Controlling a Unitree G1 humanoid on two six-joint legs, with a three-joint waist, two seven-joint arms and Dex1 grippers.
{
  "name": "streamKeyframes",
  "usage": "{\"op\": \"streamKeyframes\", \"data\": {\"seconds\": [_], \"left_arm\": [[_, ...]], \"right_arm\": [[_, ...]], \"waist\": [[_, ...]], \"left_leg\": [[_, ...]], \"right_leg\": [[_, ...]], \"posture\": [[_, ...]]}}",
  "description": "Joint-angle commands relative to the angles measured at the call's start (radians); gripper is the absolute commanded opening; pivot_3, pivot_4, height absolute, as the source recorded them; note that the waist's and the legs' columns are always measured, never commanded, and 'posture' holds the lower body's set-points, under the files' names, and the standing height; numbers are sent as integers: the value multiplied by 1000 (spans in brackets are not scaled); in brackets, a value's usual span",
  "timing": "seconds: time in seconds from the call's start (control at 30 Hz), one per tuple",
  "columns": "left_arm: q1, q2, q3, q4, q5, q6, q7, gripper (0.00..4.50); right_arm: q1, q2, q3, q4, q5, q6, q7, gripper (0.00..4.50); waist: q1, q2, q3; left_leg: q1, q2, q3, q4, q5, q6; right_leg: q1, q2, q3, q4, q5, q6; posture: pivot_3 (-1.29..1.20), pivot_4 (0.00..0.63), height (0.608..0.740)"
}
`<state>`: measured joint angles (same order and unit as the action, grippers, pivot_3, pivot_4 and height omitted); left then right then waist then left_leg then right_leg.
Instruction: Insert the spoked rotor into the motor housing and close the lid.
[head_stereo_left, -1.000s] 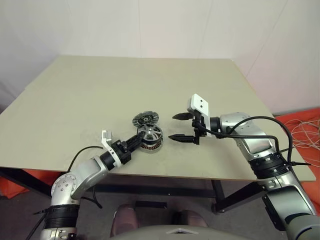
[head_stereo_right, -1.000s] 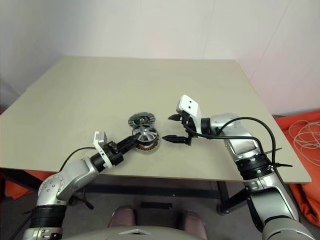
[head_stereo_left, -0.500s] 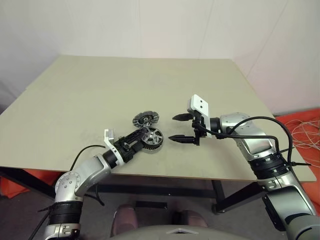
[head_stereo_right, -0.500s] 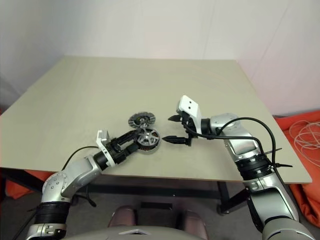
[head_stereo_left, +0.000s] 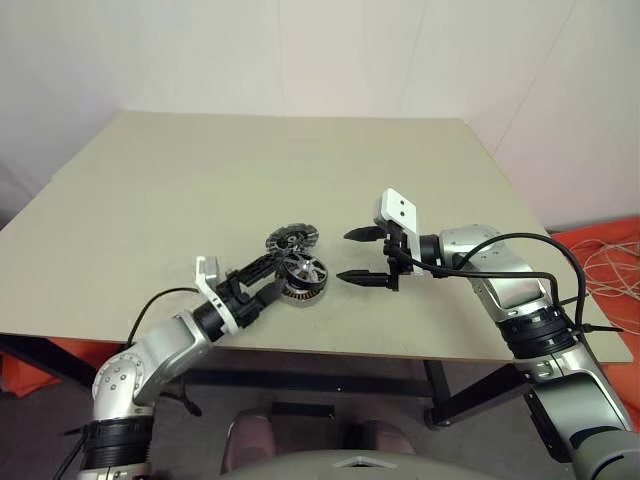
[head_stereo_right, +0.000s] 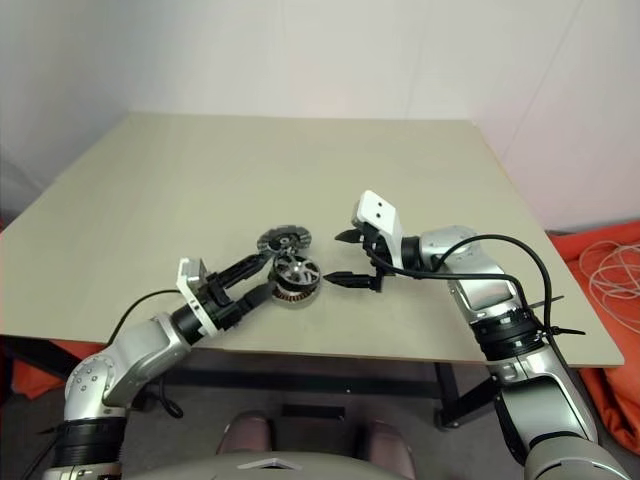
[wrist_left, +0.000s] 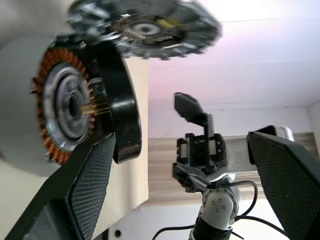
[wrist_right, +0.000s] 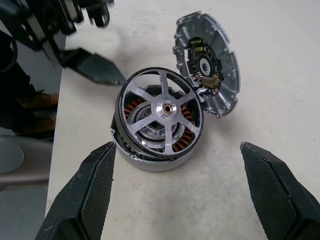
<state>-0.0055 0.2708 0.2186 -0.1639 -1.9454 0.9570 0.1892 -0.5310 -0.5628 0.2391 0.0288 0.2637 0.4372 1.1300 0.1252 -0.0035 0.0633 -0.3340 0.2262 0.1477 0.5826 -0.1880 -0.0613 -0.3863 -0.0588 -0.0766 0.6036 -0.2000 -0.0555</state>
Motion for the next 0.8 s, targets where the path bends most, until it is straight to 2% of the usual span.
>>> {"op": "streamKeyframes", "data": {"seconds": [0.03, 0.23, 0.37, 0.43, 0.57, 0.6, 0.63, 0.8], "left_arm": [[7, 5, 53, -81, -27, 6, 3, 4479], [77, 101, 125, -118, -27, 30, -20, 4479], [91, 266, 186, -129, -6, 27, -68, 4479], [88, 354, 203, -146, 107, 33, -151, 4479], [102, 476, 251, -208, 336, -6, -421, 4479], [113, 509, 245, -220, 446, -49, -487, 4500], [125, 539, 238, -222, 530, -74, -547, 4500], [170, 627, 205, -191, 878, -275, -822, 4500]], "right_arm": [[-8, 4, -6, -33, 6, -9, 2, 4500], [-9, 9, -5, -31, 7, -5, 4, 4500], [-27, 41, -18, -26, 28, 31, -17, 4500], [-34, 59, -18, -25, 36, 42, -19, 4500], [-33, 83, 6, -20, 31, 38, -1, 4500], [-32, 89, 12, -18, 28, 36, 1, 4108], [-32, 95, 15, -15, 27, 37, 1, 3918], [-47, 141, 31, 24, 4, 5, -19, 2163]], "waist": [[0, 0, 0], [-2, 0, 0], [-2, -1, 0], [-2, -1, 0], [-3, -1, -1], [-4, -2, -1], [-6, -1, -1], [-18, -1, 0]], "left_leg": [[0, 0, 0, 0, 0, 0], [0, 0, 0, 0, 0, 0], [2, 0, 0, 0, 0, 0], [3, 1, -1, 1, 0, 0], [3, 0, -1, 1, 0, 0], [3, 0, -1, 1, 0, 0], [3, 0, -1, 1, 0, 0], [4, 1, -1, -1, 0, 0]], "right_leg": [[0, 0, 0, 0, 0, 0], [0, 0, 0, 0, 0, 0], [-1, 1, 0, 0, 0, 0], [-1, 1, 0, 1, 0, 0], [-1, 0, 1, 0, 0, 0], [-1, 0, 1, 0, 0, 0], [-1, 0, 1, 1, 0, 0], [-1, 1, 1, 1, 0, 0]], "posture": [[0, 0, 740], [0, 0, 740], [0, 0, 740], [0, 0, 740], [0, 0, 740], [0, 0, 740], [0, 0, 740], [0, 0, 740]]}}
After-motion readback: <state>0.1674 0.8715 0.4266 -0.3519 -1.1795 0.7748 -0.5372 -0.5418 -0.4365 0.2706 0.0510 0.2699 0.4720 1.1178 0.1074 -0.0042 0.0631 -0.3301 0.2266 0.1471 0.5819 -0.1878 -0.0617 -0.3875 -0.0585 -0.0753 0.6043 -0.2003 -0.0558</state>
